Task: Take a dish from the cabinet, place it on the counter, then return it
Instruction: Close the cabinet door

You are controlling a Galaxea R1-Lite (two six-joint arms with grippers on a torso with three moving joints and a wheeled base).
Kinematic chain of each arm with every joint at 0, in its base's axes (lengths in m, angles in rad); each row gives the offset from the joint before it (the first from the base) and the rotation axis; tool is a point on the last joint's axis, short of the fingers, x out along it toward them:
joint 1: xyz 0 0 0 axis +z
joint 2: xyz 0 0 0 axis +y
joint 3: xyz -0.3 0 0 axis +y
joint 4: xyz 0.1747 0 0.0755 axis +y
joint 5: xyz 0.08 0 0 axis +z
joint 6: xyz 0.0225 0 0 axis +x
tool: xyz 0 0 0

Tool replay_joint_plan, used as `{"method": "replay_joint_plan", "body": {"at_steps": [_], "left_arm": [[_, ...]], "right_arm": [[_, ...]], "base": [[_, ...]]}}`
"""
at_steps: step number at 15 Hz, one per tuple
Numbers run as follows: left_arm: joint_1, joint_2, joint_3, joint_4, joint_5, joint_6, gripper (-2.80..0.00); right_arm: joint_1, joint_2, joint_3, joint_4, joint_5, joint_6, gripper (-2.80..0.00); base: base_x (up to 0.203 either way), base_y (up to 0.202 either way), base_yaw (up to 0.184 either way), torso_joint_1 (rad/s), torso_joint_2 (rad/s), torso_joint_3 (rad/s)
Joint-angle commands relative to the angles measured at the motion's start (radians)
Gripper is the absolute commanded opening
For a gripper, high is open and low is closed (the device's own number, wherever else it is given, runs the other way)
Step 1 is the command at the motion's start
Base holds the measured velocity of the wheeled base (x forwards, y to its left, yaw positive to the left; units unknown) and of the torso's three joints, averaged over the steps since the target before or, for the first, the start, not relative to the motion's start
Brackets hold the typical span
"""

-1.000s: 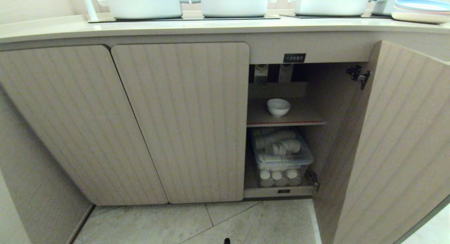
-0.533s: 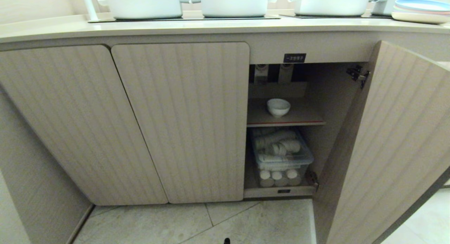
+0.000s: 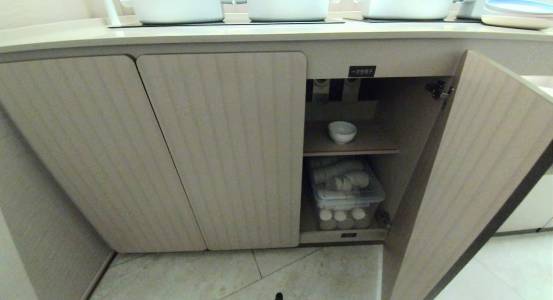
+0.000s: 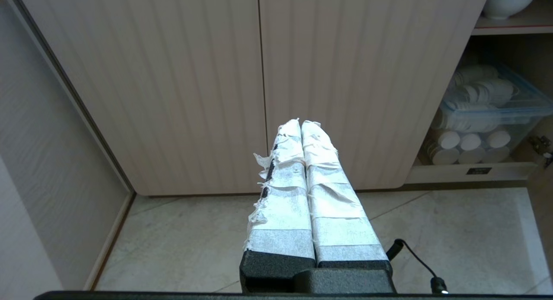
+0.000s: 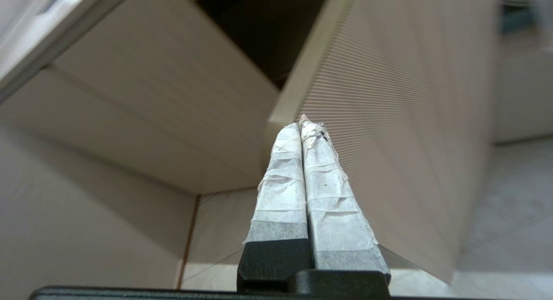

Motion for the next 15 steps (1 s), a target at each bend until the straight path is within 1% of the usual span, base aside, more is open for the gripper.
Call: {"method": "replay_joint_plan", "body": {"at_steps": [1,6,10,12,14,15], "left_arm": [[0.000,0.000,0.000,0.000,0.000,0.000,-2.80],[0.000,0.000,0.000,-0.001,0.001,-0.002,-2.80],[0.000,0.000,0.000,-0.001,0.001,0.000,-2.80],[0.000,0.000,0.000,-0.001,0.000,-0.002,-2.80],[0.000,0.000,0.000,0.000,0.000,0.000,-2.80],[0.000,0.000,0.000,0.000,0.000,-0.001,-2.80]], "right_arm": [[0.020,0.007,0.015,0.000,0.014,0.002,-2.80],[0.031,0.034,0.064,-0.004,0.013,0.000,-2.80],[0.033,0.071,0.125,-0.100,0.016,0.011,-2.80],[0.041,0.083,0.135,-0.145,0.022,0.051,-2.80],[0.063,0.093,0.136,-0.181,0.047,0.103,-2.80],[0.066,0.096,0.138,-0.189,0.065,0.117,-2.80]], "base": [[0.000,0.000,0.000,0.000,0.00,0.000],[0.000,0.000,0.000,0.000,0.00,0.000],[0.000,0.000,0.000,0.000,0.00,0.000],[0.000,0.000,0.000,0.000,0.00,0.000],[0.000,0.000,0.000,0.000,0.00,0.000],[0.000,0.000,0.000,0.000,0.00,0.000]]}}
